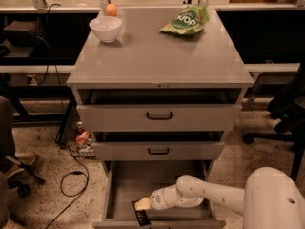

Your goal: Place rxbar chocolate into bottom drawer

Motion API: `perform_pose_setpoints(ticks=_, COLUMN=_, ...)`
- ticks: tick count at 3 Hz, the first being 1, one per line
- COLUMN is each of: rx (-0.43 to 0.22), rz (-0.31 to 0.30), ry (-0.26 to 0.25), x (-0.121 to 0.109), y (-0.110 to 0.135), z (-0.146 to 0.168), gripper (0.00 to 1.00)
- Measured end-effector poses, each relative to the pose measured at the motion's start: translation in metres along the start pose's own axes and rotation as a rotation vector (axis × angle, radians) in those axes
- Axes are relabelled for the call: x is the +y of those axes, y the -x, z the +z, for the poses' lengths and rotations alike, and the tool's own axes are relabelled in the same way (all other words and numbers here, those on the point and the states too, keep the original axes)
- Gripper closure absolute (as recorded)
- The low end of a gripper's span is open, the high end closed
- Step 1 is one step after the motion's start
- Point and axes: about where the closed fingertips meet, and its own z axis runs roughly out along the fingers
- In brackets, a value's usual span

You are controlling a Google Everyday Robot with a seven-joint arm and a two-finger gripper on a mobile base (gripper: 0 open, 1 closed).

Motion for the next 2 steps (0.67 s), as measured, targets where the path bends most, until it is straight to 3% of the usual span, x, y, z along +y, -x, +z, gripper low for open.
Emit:
perform_pose_setpoints(ticks=1, rx=-0.048, rz=-0.015, ry=0.064, x=0.017, y=0.021, z=0.013, gripper=0.82)
perform_pose_setpoints(ticks=2, rx=-0.089, rz=-0.025, ry=0.123, x=0.031, y=0.041, z=0.020, gripper=0.58)
